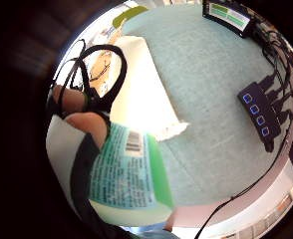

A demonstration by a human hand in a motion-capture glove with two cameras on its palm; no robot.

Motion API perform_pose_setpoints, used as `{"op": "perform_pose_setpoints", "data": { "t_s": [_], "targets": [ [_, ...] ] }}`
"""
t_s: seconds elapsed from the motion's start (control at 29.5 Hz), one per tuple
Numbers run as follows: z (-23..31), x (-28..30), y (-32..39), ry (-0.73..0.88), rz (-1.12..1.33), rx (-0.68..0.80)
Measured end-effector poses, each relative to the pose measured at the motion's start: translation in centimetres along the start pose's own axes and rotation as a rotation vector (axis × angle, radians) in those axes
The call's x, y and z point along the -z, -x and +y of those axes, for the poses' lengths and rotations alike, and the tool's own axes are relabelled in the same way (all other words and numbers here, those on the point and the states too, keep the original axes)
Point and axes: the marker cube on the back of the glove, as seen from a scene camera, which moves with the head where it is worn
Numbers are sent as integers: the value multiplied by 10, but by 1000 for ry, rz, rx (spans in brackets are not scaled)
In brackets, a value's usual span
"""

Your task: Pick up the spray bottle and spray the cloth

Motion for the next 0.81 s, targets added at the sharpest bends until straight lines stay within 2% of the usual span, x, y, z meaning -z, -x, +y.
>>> {"op": "perform_pose_setpoints", "data": {
  "t_s": [0.81],
  "targets": [
    [2,-7,-4,59,43,-70]
  ]
}}
